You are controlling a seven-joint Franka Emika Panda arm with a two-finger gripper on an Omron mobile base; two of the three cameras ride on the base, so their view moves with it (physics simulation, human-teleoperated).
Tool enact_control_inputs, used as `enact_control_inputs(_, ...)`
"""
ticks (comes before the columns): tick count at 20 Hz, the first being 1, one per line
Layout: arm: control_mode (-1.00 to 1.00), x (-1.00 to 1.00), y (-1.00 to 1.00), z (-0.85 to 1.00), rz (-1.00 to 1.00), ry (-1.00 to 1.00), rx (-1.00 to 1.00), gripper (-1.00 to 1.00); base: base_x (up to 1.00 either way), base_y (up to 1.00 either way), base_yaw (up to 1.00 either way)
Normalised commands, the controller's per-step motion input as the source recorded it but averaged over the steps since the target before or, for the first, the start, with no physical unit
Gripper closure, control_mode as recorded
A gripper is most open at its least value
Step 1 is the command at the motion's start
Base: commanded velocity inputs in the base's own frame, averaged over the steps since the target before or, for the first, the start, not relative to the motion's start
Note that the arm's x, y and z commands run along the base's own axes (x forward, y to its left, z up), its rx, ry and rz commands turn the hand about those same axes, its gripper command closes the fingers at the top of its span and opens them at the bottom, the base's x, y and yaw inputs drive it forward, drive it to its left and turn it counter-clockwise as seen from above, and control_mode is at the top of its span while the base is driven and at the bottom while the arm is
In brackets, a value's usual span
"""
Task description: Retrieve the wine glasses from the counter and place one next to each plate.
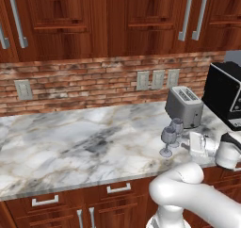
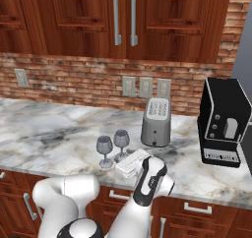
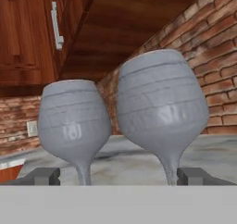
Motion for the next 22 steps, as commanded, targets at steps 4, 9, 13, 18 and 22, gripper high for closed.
enact_control_inputs(4, -1.00, 0.14, -0.13, 0.00, 0.00, 0.12, 0.04, -1.00, 0.00, 0.00, 0.00)
enact_control_inputs(9, -1.00, 0.06, -0.02, 0.00, 0.00, 0.05, 0.01, -1.00, 0.00, 0.00, 0.00)
enact_control_inputs(13, -1.00, 0.00, 0.01, 0.00, -0.01, 0.00, 0.00, -1.00, 0.00, 0.00, 0.00)
enact_control_inputs(18, -1.00, 0.02, 0.06, 0.00, 0.00, 0.00, 0.00, -1.00, 0.00, 0.00, 0.00)
enact_control_inputs(22, -1.00, 0.14, 0.18, 0.00, 0.00, 0.00, -0.02, -1.00, 0.00, 0.00, 0.00)
